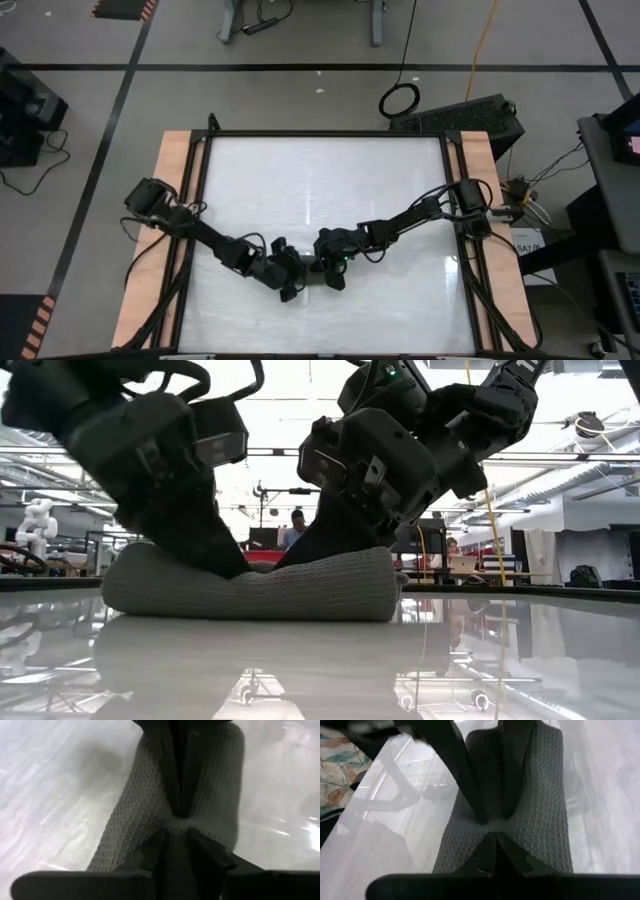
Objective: Roll towel into tight, uniform cylinder
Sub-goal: Roll the gray towel, then return to Home Position
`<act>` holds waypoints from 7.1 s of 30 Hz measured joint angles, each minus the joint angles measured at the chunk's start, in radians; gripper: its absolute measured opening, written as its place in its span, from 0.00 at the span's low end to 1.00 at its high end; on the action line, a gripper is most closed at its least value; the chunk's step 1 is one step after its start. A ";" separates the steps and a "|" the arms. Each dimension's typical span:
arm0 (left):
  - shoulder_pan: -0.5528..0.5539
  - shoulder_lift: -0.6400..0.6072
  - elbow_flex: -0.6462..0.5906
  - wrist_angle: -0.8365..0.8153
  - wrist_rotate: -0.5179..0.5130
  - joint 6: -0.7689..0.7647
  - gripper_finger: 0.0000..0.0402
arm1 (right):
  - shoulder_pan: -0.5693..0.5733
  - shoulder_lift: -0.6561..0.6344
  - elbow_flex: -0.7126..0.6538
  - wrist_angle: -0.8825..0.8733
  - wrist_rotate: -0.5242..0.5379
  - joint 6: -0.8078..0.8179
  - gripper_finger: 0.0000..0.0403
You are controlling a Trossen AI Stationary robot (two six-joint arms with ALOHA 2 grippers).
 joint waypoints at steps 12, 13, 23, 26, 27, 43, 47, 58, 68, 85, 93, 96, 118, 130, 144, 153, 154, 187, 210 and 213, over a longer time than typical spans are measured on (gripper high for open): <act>0.078 -0.138 -0.007 -0.138 0.130 0.069 0.23 | 0.000 0.000 0.000 0.000 -0.020 0.018 0.00; 0.087 -0.131 -0.017 -0.120 0.151 0.073 0.23 | 0.000 0.000 0.000 -0.001 -0.020 0.020 0.00; 0.096 -0.138 -0.071 0.000 0.191 0.036 0.16 | 0.000 0.000 0.000 -0.005 -0.022 0.020 0.00; 0.095 -0.131 -0.071 -0.031 0.185 0.051 0.09 | 0.000 0.000 0.000 -0.005 -0.022 0.020 0.00; 0.095 -0.129 -0.071 -0.050 0.184 0.051 0.06 | 0.000 0.001 0.000 -0.005 -0.022 0.020 0.00; 0.110 -0.320 -0.050 -0.104 0.177 0.056 0.02 | -0.041 -0.139 -0.004 -0.079 -0.027 0.000 0.00; 0.131 -0.418 -0.050 -0.152 0.183 0.051 0.02 | -0.052 -0.205 -0.004 -0.131 -0.031 -0.001 0.00; 0.201 -0.646 -0.050 -0.108 0.214 0.159 0.02 | -0.044 -0.547 -0.003 -0.329 -0.018 0.018 0.00; 0.202 -0.784 -0.049 -0.063 0.151 0.399 0.02 | -0.012 -0.891 -0.002 -0.606 0.141 -0.137 0.00; 0.140 -0.780 -0.135 -0.046 0.021 0.389 0.00 | 0.001 -1.238 -0.170 -0.791 0.140 -0.288 0.00; 0.134 -0.789 -0.234 0.018 0.013 0.366 0.00 | 0.008 -1.287 -0.302 -0.744 0.138 -0.234 0.00; 0.135 -0.797 -0.281 0.080 0.016 0.368 0.00 | 0.022 -1.301 -0.323 -0.692 0.142 -0.310 0.00; 0.142 -0.899 -0.614 0.416 0.082 0.340 0.00 | 0.022 -1.407 -0.780 -0.153 0.241 -0.175 0.00; 0.143 -1.006 -0.728 0.417 0.128 0.332 0.00 | 0.021 -1.416 -0.971 0.101 0.271 -0.182 0.00; 0.148 -1.117 -0.771 0.378 0.093 0.373 0.00 | 0.020 -1.439 -1.010 0.187 0.355 -0.177 0.00; 0.198 -1.349 -0.771 0.193 0.106 0.366 0.00 | 0.010 -1.555 -1.010 0.105 0.350 -0.153 0.00; 0.199 -1.381 -0.771 0.164 0.105 0.365 0.00 | 0.010 -1.574 -1.010 0.093 0.348 -0.148 0.00; 0.261 -1.596 -0.772 -0.091 -0.012 0.362 0.01 | 0.005 -2.034 -1.009 -0.338 0.395 -0.179 0.00; 0.285 -1.599 -0.773 -0.102 0.114 0.376 0.00 | 0.005 -2.034 -1.009 -0.331 0.449 -0.424 0.00; 0.300 -1.599 -0.773 -0.083 0.153 0.421 0.00 | 0.005 -2.034 -1.009 -0.331 0.449 -0.425 0.00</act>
